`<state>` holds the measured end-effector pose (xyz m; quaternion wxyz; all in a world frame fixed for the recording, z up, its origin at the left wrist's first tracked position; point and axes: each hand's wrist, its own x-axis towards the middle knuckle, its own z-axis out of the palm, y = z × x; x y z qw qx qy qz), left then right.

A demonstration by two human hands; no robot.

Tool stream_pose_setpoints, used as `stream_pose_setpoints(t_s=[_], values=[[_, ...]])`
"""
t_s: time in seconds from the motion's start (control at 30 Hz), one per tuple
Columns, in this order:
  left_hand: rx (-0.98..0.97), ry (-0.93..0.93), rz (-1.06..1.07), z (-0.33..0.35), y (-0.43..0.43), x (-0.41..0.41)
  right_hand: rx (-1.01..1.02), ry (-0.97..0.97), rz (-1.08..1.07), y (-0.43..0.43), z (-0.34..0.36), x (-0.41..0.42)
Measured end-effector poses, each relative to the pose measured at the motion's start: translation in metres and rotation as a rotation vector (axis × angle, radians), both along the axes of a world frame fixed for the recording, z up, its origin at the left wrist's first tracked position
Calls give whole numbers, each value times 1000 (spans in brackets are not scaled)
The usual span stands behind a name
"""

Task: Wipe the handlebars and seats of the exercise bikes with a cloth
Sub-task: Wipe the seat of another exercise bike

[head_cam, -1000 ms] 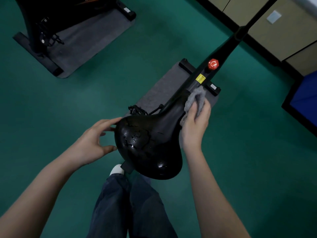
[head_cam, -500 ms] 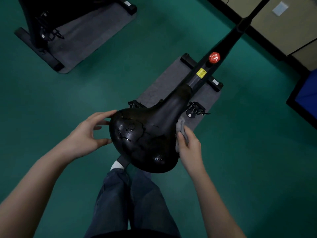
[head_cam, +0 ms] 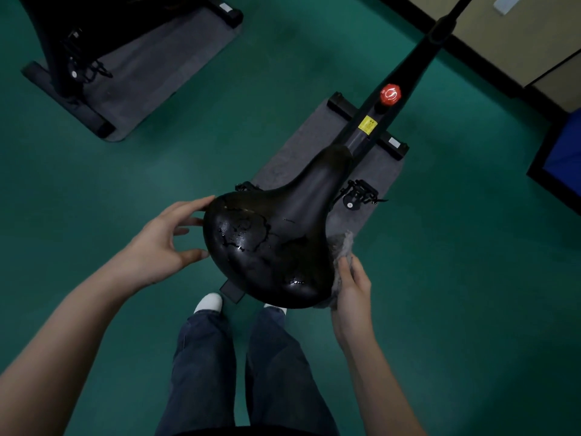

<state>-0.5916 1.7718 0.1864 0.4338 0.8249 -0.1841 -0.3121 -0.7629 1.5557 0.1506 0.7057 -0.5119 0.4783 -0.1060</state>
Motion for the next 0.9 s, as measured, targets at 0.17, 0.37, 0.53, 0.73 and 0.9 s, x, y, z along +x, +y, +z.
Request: stream_pose_setpoints(t_s=[0.17,0.37,0.53,0.73,0.9], values=[[-43,19,-38,-5,5,8,-475,65,11,41,17,-23],[-92,9,-113,-13,10,19,-1067,-1,246,75,39,14],[-110,-35,-162,-21,13,25,-846,193,-290,95,28,12],[-145,-111,-213,-32,18,29,-877,152,-619,150,24,48],[-197,-121,-232,-40,19,32,-845,128,-735,152,15,52]])
